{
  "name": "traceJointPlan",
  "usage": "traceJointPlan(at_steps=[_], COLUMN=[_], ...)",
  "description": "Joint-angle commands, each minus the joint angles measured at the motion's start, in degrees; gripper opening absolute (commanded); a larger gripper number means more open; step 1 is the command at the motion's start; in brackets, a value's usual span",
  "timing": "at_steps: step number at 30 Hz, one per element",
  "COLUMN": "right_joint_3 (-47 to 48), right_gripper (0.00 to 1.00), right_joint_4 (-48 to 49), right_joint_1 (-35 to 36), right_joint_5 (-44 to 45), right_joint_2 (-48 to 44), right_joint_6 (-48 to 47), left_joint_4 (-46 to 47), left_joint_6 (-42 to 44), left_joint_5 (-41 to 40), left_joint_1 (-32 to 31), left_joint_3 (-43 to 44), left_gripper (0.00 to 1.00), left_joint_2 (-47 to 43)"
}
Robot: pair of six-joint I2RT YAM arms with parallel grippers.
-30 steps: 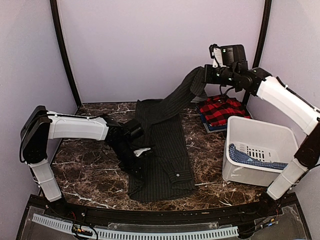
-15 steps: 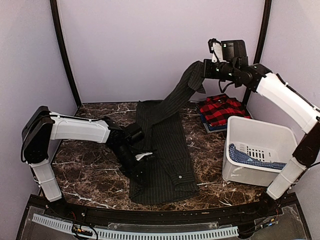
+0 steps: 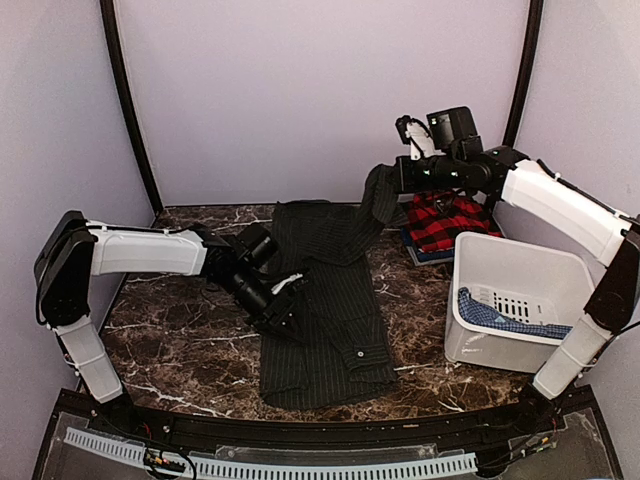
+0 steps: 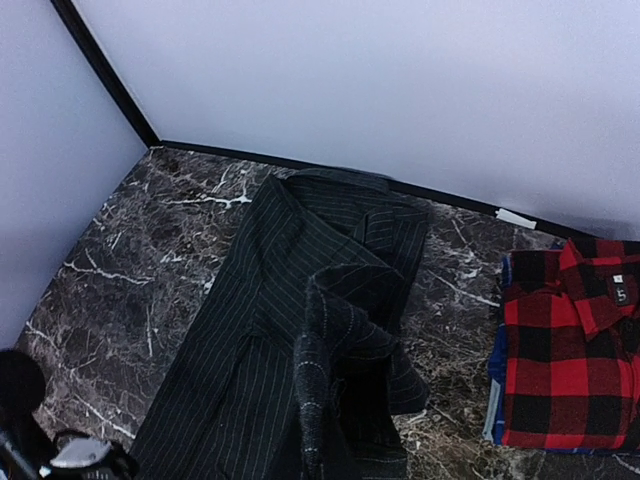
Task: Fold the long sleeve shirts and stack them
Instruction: Fold the 1/3-folded shirt at the center of the board, then move the rectangle-folded shirt to the center of the board.
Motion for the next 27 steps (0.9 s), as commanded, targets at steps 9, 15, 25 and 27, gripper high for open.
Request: traceJointPlan(at_steps=[9,15,25,27], right_joint_3=[-0.34,-1.01,-3.96,-4.85], right_gripper=[0.00,0.00,0.00,0.00], right_joint_4=[0.20,0.00,1.64,1.60], right_joint_1=[6.07,9.76,10.58,10.58], right_joint_5=[-16.18,-16.00,-13.42,-13.42], right_joint_2=[2.96,6.04,7.17,7.21], right_joint_6=[-4.71,-4.78,-2.44,-2.24], left_joint_4=[19.19,26.88,28.78,28.06], left_joint_6=[-15.33,-18.41,-15.87,-14.09], left_joint_5=[-16.36,-21.05,-44.26,-47.25], left_joint_1=[11.78,16.25,20.82,21.42], left_joint_3=[7.29,12.83,28.84,32.39], left_gripper=[0.41,0.40,0.40,0.40], left_joint_2=[-1.39,7.26,21.67,24.47])
